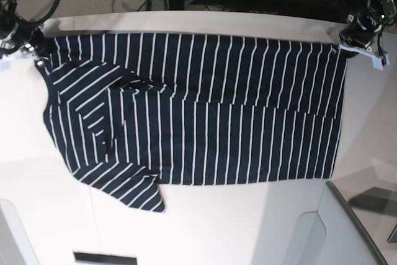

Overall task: Layout the t-shirt on the table in an organized manner, then fold the t-shirt properly
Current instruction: 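Pull the held edge back toward the robot with both grippers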

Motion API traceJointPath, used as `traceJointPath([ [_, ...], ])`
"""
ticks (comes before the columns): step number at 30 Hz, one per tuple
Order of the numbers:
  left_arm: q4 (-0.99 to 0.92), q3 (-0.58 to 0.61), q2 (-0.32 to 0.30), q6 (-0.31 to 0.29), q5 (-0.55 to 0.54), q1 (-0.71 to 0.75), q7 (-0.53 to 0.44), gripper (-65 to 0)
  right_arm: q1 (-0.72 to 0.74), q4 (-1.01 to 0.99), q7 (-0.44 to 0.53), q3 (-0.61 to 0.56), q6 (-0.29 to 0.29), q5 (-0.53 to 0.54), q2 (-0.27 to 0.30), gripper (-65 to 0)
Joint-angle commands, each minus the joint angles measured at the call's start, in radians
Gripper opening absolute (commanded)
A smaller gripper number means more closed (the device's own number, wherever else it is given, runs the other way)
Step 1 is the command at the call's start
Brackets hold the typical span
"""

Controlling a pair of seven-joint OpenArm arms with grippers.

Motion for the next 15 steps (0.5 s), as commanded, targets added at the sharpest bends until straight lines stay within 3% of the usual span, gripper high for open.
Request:
traceJointPath([
  [1, 0.022, -0.006, -0.018, 0.002, -0.003, 0.008, -0.017, -65.0, 0.002, 0.026, 0.01, 0.002, 0.005, 0.008, 0.013, -65.0],
  [15, 0.035, -0.005, -0.011, 0.002, -0.003, 0.039, -0.017, -65.0, -0.012, 0.04, 0.015, 0.003, 0.005, 0.008, 0.011, -64.8],
])
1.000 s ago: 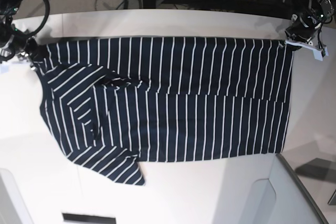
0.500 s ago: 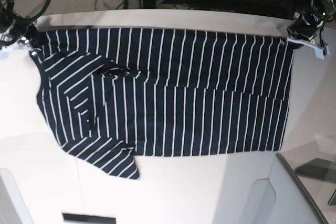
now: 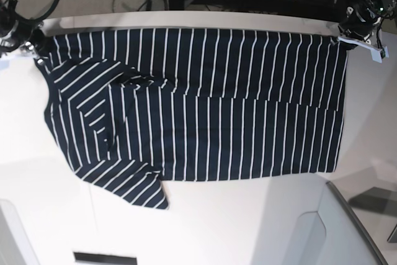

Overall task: Layout the t-shirt on the table in an organized manner, then fold the t-shirt properly
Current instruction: 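Pull the held edge back toward the robot with both grippers, then release the shirt edge and raise both grippers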

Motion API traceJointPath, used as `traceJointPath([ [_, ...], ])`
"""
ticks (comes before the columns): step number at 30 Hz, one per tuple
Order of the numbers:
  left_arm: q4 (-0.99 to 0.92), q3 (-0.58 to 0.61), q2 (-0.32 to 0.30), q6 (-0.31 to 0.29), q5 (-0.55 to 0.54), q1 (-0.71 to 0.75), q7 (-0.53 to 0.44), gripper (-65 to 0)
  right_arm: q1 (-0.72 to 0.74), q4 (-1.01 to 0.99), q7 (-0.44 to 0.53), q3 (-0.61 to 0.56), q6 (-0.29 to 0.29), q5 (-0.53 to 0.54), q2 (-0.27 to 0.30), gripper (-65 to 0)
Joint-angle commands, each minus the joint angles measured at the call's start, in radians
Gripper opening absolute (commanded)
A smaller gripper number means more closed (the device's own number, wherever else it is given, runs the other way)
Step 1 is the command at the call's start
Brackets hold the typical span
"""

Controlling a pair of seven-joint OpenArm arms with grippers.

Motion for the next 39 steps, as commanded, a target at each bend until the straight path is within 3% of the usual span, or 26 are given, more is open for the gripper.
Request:
traceJointPath([
  [1, 0.018, -0.005, -0.018, 0.003, -0.003, 0.0, -0.01, -65.0, 0.002, 0.014, 0.01, 0.006, 0.003, 0.008, 0.016, -64.7],
  [4, 0.019, -0.005, -0.018, 0.005, -0.003, -0.001, -0.009, -65.0, 0.002, 0.014, 0.01, 0.012, 0.003, 0.008, 0.014, -58.4],
  [8, 0.051, -0.005, -0.018, 0.006, -0.003, 0.009, -0.009, -65.0, 0.002, 0.015, 0.01, 0.012, -0.001, 0.008, 0.014, -39.0],
  [12, 0.079, -0.011, -0.007, 0.006, -0.003, 0.025, -0.009, -42.8, 0.002, 0.02, 0.01, 0.016, -0.003, 0.012, 0.013, -26.1],
  [17, 0.08, -0.015, -0.009, 0.006, -0.005, 0.031, -0.01, -18.3, 0.002, 0.02, 0.01, 0.017, -0.003, 0.012, 0.013, -23.1],
  [20, 0.08, -0.02, -0.01, 0.008, -0.005, 0.032, -0.012, -11.2, 0.001, 0.021, 0.008, 0.071, -0.003, 0.011, 0.013, -23.1],
  [25, 0.064, -0.14, -0.015, 0.008, -0.003, 0.025, -0.01, -9.7, 0.001, 0.021, 0.004, 0.137, -0.003, 0.008, 0.025, -22.8],
  [29, 0.062, -0.16, -0.07, 0.008, -0.003, 0.023, -0.013, -9.7, 0.006, 0.01, 0.012, 0.149, -0.004, 0.008, 0.077, -17.0],
  [34, 0.062, -0.158, -0.161, 0.008, -0.003, -0.02, -0.009, -9.9, 0.068, -0.02, 0.084, 0.134, 0.005, 0.006, 0.172, -16.1],
  [36, 0.062, -0.155, -0.17, 0.008, -0.003, -0.051, -0.009, -9.9, 0.148, -0.068, 0.105, 0.06, 0.046, 0.006, 0.222, -16.1],
  [39, 0.068, -0.15, -0.161, 0.005, -0.003, -0.107, -0.007, -10.0, 0.317, -0.23, 0.185, -0.149, 0.085, -0.026, 0.298, -16.4],
])
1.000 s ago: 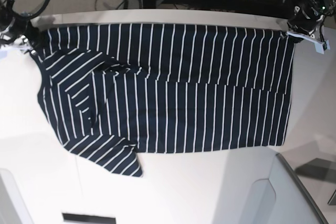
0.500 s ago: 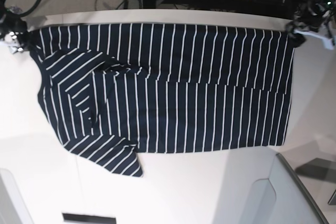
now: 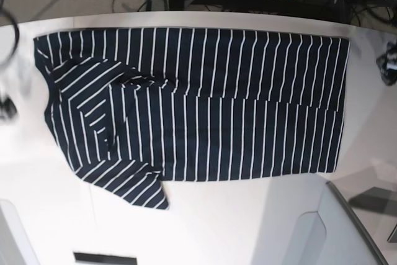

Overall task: Layout the t-shirt on the table in an organized manner, then fold the t-shirt properly
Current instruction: 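Release the shirt edge and raise both grippers, then lower both grippers onto the shirt and pinch the fabric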

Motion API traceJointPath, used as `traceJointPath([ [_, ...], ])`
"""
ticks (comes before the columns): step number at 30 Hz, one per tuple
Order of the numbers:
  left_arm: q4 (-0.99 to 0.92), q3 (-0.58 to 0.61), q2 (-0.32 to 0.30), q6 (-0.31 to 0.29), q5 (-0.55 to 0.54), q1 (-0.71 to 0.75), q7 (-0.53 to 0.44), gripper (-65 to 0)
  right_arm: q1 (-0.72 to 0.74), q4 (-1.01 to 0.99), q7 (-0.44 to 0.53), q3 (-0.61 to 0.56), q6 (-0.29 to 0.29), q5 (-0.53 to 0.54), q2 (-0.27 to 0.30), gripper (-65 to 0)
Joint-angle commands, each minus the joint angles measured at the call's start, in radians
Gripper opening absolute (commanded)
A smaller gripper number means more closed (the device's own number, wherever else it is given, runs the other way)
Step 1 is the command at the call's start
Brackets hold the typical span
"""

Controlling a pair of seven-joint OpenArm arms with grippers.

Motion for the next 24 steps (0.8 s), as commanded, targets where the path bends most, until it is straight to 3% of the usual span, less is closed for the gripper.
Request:
traceJointPath([
  [1, 0.022, 0.011, -0.018, -0.004, -0.009, -0.007, -0.014, -10.0, 0.063, -0.046, 0.036, -0.047, 0.007, -0.013, 0.027, -16.2],
  [5, 0.022, 0.104, -0.021, -0.004, -0.009, -0.004, -0.014, -10.0, 0.25, -0.272, 0.166, -0.236, 0.013, -0.108, 0.029, -16.1],
  [7, 0.019, 0.12, -0.018, -0.005, -0.009, 0.004, -0.014, -10.0, 0.311, -0.355, 0.219, -0.303, 0.05, -0.122, 0.026, -16.1],
  [9, 0.021, 0.127, -0.018, -0.007, -0.011, 0.021, -0.019, -10.0, 0.37, -0.451, 0.265, -0.352, 0.083, -0.122, 0.021, -16.1],
  [14, 0.024, 0.129, -0.017, -0.015, -0.013, 0.026, -0.021, -10.4, 0.466, -0.64, 0.363, -0.428, 0.094, -0.127, 0.0, -16.1],
  [17, 0.024, 0.222, -0.021, -0.114, -0.011, 0.018, -0.021, -10.9, 0.476, -0.655, 0.375, -0.474, 0.094, -0.127, -0.017, -16.1],
  [21, 0.036, 0.39, -0.014, -0.139, -0.017, -0.007, -0.021, -23.9, 0.476, -0.655, 0.387, -0.474, 0.094, -0.127, -0.034, -16.1],
  [24, 0.039, 0.449, 0.029, -0.139, -0.019, -0.021, -0.016, -35.9, 0.476, -0.655, 0.387, -0.474, 0.094, -0.127, -0.037, -16.1],
])
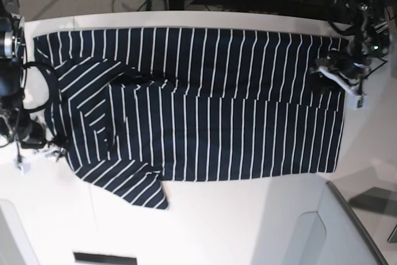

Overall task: Layout the t-shirt on the table in an organized manner, then fold the t-shirt properly
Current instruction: 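Lower both grippers onto the shirt and pinch the fabric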

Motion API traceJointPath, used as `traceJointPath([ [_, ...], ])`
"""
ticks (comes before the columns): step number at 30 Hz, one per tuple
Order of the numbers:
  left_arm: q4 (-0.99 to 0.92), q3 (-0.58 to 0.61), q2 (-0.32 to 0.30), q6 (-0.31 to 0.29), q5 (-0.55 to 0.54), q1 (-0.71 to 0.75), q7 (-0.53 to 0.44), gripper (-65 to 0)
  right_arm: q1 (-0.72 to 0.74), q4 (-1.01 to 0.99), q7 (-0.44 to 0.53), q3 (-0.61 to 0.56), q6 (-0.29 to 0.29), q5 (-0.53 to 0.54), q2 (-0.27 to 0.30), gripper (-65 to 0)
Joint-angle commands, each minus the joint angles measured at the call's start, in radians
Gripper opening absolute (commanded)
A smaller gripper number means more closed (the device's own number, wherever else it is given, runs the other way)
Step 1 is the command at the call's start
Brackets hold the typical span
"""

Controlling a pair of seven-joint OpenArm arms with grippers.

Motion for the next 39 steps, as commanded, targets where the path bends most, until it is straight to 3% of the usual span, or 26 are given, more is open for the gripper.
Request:
traceJointPath([
  [1, 0.017, 0.009, -0.01, 0.0, -0.004, -0.006, -0.015, -38.2, 0.028, 0.013, 0.014, 0.002, -0.003, 0.008, 0.021, -16.1],
  [4, 0.043, 0.073, 0.018, -0.002, -0.004, -0.001, -0.015, -41.8, 0.028, 0.013, 0.014, 0.001, -0.003, 0.008, 0.009, -16.1],
  [9, 0.118, 0.22, 0.029, 0.002, 0.002, 0.031, -0.015, -42.1, 0.036, 0.013, 0.015, 0.001, -0.003, 0.008, -0.008, -16.2],
  [22, 0.106, 0.228, 0.021, 0.003, 0.002, 0.04, -0.015, -42.1, 0.051, 0.003, 0.037, -0.003, -0.003, 0.008, -0.04, -17.4],
  [28, 0.071, 0.228, 0.021, 0.003, 0.002, 0.036, -0.019, -42.1, 0.05, 0.003, 0.043, -0.001, -0.003, 0.008, -0.037, -35.7],
  [30, 0.069, 0.228, 0.021, 0.003, 0.002, 0.036, -0.019, -42.1, 0.05, 0.003, 0.092, 0.001, -0.003, 0.008, -0.037, -43.2],
  [34, 0.069, 0.228, 0.021, 0.003, 0.002, 0.033, -0.019, -42.1, 0.024, 0.02, 0.167, 0.001, -0.003, 0.008, -0.039, -63.6],
  [39, 0.069, 0.228, 0.021, 0.003, 0.002, 0.031, -0.016, -42.1, -0.004, 0.099, 0.124, 0.001, -0.003, 0.008, -0.039, -65.0],
])
